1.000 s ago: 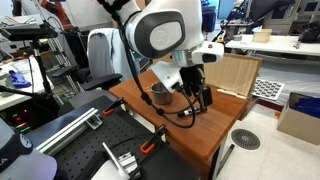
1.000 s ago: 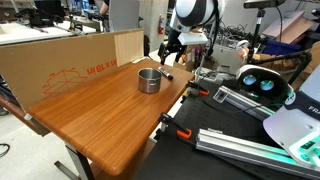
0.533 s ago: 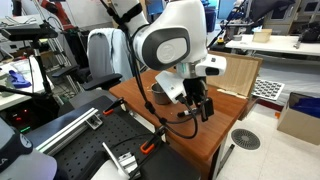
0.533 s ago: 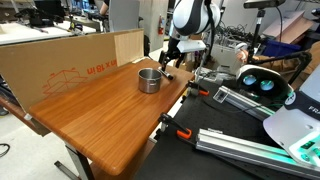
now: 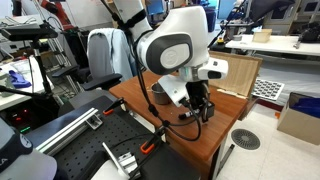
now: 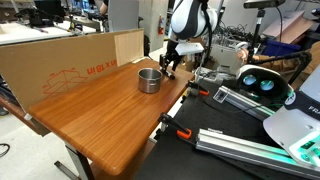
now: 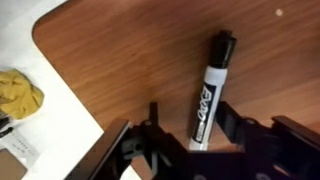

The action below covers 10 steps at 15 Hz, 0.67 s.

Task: Pick the marker and put it in the pot

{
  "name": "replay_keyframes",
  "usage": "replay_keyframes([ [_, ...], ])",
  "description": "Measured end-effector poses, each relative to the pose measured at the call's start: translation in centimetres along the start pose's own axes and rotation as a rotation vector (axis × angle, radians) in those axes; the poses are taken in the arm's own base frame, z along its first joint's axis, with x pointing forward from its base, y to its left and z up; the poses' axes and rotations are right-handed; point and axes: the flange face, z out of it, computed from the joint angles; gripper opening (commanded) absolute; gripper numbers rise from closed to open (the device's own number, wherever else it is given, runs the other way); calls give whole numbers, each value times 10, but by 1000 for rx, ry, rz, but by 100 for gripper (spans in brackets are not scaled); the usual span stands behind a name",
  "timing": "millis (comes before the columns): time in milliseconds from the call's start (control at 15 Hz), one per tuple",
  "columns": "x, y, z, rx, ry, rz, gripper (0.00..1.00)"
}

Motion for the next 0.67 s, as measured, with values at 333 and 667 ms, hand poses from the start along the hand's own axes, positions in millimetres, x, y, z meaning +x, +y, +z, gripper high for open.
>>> replay_keyframes([
  [333, 4, -4, -3, 5, 22, -8, 1],
  [667, 5, -8, -4, 12, 31, -23, 5],
])
